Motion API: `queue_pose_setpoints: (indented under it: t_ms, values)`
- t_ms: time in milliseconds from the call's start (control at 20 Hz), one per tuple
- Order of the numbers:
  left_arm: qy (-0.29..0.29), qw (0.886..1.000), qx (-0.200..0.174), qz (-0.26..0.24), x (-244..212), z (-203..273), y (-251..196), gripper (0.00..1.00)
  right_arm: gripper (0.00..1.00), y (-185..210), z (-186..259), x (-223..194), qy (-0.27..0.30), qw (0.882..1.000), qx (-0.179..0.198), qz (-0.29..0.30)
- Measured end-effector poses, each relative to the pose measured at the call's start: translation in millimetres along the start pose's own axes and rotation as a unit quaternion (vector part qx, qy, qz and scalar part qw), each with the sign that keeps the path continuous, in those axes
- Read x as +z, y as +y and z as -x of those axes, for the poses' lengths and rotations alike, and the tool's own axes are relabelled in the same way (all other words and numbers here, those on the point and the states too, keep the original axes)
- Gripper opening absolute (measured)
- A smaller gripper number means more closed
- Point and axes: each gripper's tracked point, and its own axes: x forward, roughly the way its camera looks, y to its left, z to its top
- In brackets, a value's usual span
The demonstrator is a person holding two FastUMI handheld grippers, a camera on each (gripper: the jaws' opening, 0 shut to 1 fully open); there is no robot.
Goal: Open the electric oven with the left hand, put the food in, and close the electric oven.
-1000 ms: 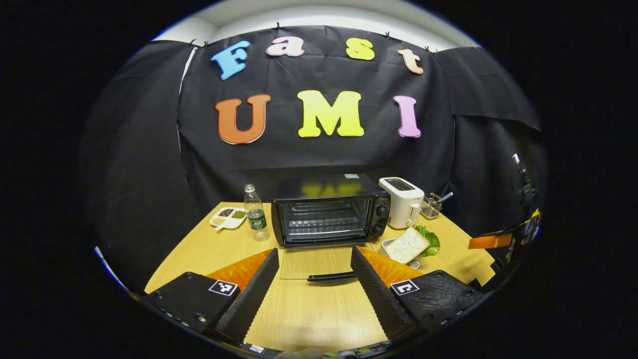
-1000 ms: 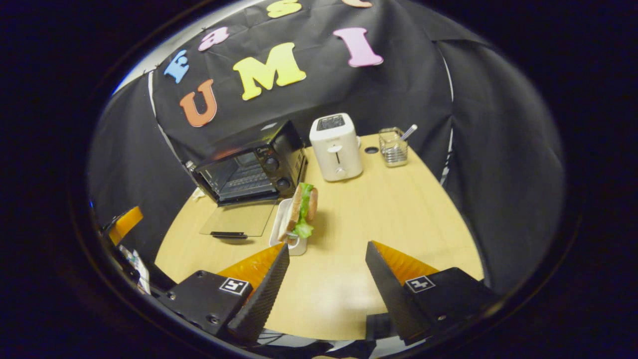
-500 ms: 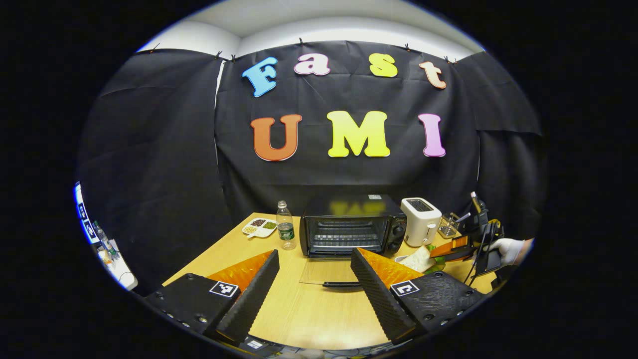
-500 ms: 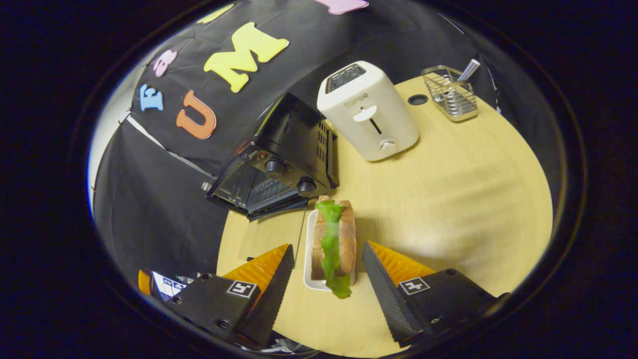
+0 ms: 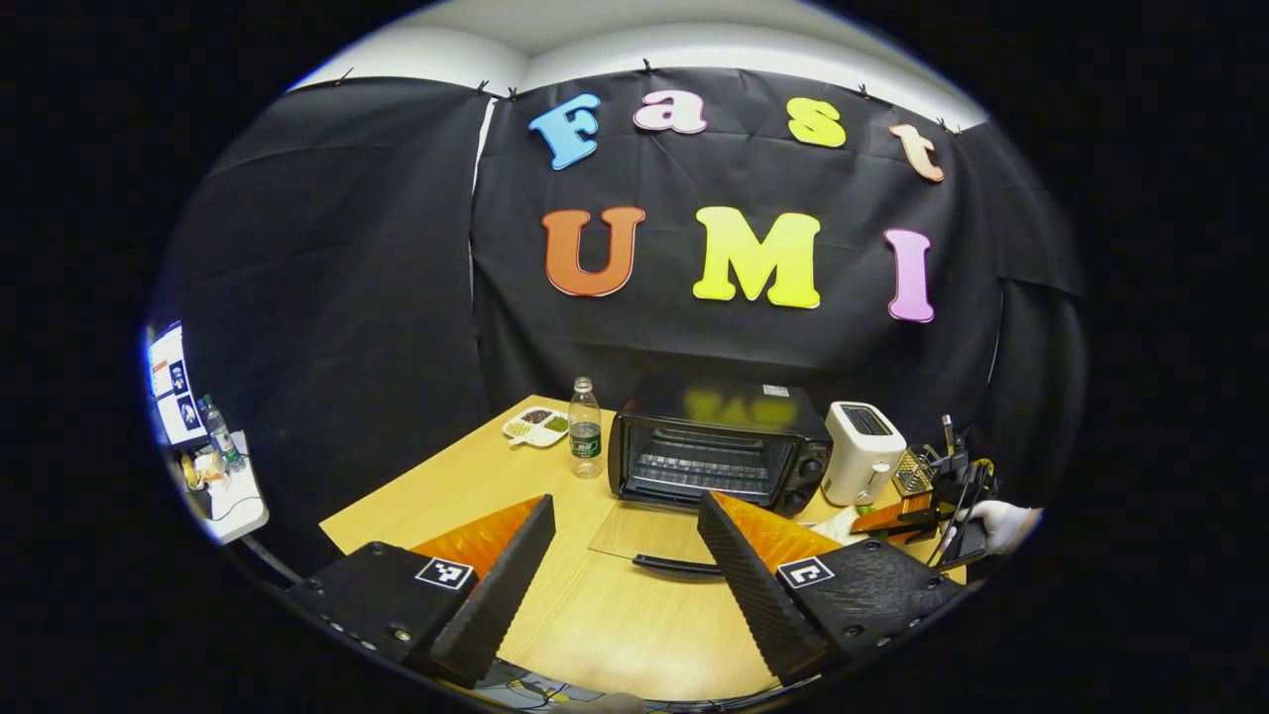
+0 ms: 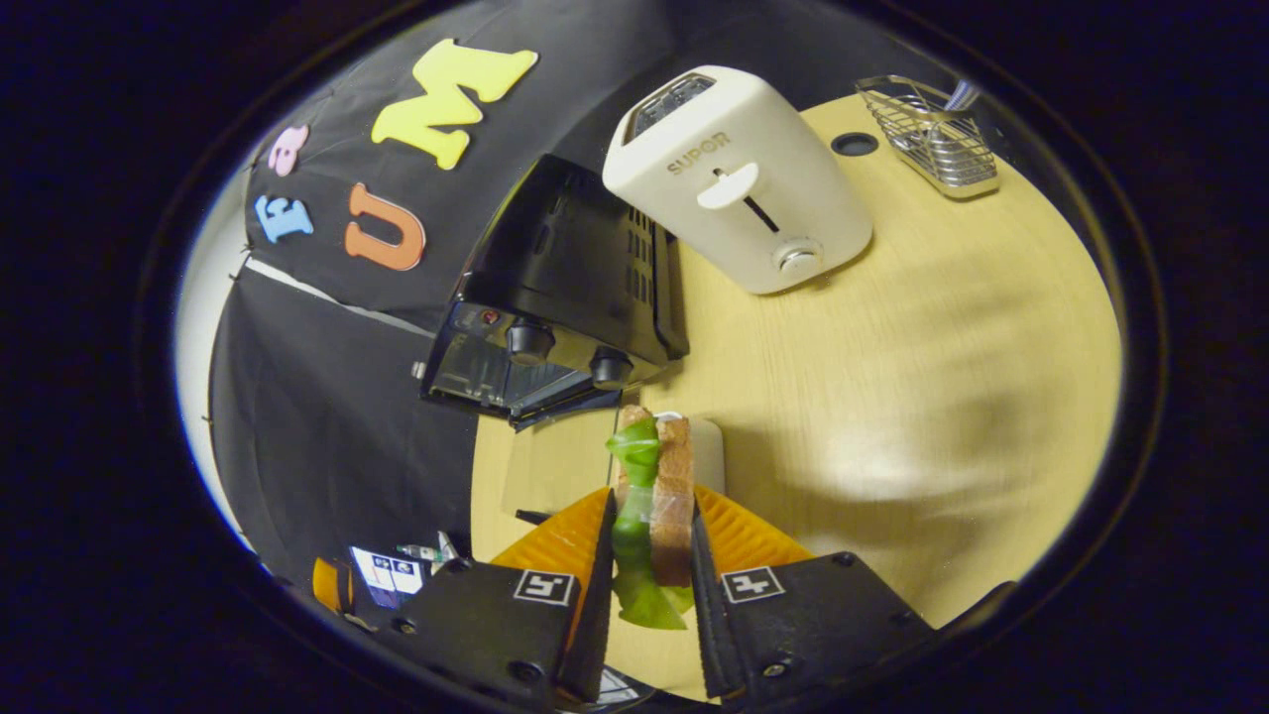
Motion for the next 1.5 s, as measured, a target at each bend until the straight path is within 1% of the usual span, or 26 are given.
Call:
queue_pose_setpoints:
  t_ms: [50,100,150,200,250,400,450,500,550,650,700,750,800,850,900,1000,1050,1100,1200,1250,1350,1450,1500]
  values:
    - [-0.001,1.000,-0.001,-0.003,0.6,-0.8,1.6,0.95,0.30,2.4,2.1,-0.1,-0.004,1.000,-0.002,0.007]
    - [0.000,1.000,-0.004,-0.003,-0.4,-2.6,1.5,0.95,0.39,7.0,6.1,1.9,-0.011,1.000,-0.003,0.014]
    - [0.001,1.000,-0.008,-0.002,-2.6,-3.6,2.9,0.95,0.29,15.2,11.2,2.9,-0.017,1.000,-0.002,0.017]
    - [0.002,1.000,-0.011,-0.001,-4.9,-4.6,4.8,0.95,0.30,26.5,17.1,4.8,-0.024,1.000,0.003,0.020]
    - [0.002,1.000,-0.016,-0.001,-6.6,-6.5,7.9,0.95,0.39,39.9,23.6,6.6,-0.035,0.999,0.009,0.022]
    - [-0.002,1.000,-0.027,-0.015,-12.6,-9.9,21.1,0.95,0.39,91.4,39.5,13.1,-0.077,0.996,0.029,0.035]
    - [-0.005,0.999,-0.032,-0.025,-15.1,-12.0,26.6,0.96,0.29,110.5,43.3,14.3,-0.096,0.994,0.035,0.036]
    - [-0.006,0.999,-0.038,-0.038,-16.5,-13.4,30.8,0.95,0.39,128.8,45.0,14.9,-0.116,0.992,0.040,0.033]
    - [-0.002,0.998,-0.044,-0.049,-18.9,-14.9,35.8,0.95,0.39,147.4,45.3,13.3,-0.135,0.989,0.047,0.027]
    - [-0.011,0.995,-0.072,-0.061,-15.8,-14.2,40.3,0.96,0.39,177.9,38.1,10.4,-0.175,0.983,0.058,0.020]
    - [-0.008,0.994,-0.087,-0.063,-15.3,-15.6,41.2,0.95,0.29,187.9,31.2,8.8,-0.193,0.979,0.059,0.020]
    - [-0.003,0.993,-0.102,-0.065,-16.5,-18.4,43.2,0.95,0.39,196.2,24.0,5.6,-0.210,0.976,0.060,0.006]
    - [0.000,0.991,-0.116,-0.065,-17.2,-19.4,45.6,0.95,0.39,205.4,15.8,1.5,-0.225,0.972,0.068,-0.012]
    - [0.002,0.989,-0.131,-0.066,-16.0,-20.4,46.7,0.96,0.39,213.4,8.0,-1.4,-0.242,0.967,0.077,-0.031]
    - [0.006,0.987,-0.142,-0.071,-19.4,-20.3,48.6,0.96,0.39,215.5,-1.4,-2.3,-0.262,0.961,0.078,-0.051]
    - [0.015,0.983,-0.163,-0.087,-19.2,-23.6,53.0,0.96,0.38,210.9,-29.6,-7.5,-0.297,0.951,0.065,-0.057]
    - [0.021,0.981,-0.172,-0.091,-19.7,-23.8,56.5,0.95,0.39,207.4,-44.5,-12.7,-0.307,0.947,0.058,-0.070]
    - [0.027,0.978,-0.180,-0.099,-21.1,-25.6,59.5,0.95,0.39,206.7,-57.4,-14.0,-0.325,0.939,0.063,-0.096]
    - [0.035,0.975,-0.183,-0.123,-22.2,-29.6,68.5,0.95,0.39,205.7,-80.6,-19.4,-0.352,0.919,0.085,-0.155]
    - [0.036,0.973,-0.188,-0.127,-21.4,-30.6,71.2,0.96,0.38,203.4,-92.5,-22.9,-0.360,0.913,0.090,-0.173]
    - [0.045,0.972,-0.198,-0.119,-22.7,-31.3,72.2,0.96,0.39,203.2,-109.5,-21.7,-0.388,0.898,0.091,-0.189]
    - [0.048,0.970,-0.207,-0.119,-23.2,-32.0,71.9,0.96,0.39,205.9,-126.6,-16.0,-0.408,0.885,0.096,-0.201]
    - [0.048,0.968,-0.214,-0.121,-21.8,-32.1,72.5,0.96,0.39,204.4,-137.6,-13.7,-0.407,0.884,0.093,-0.210]
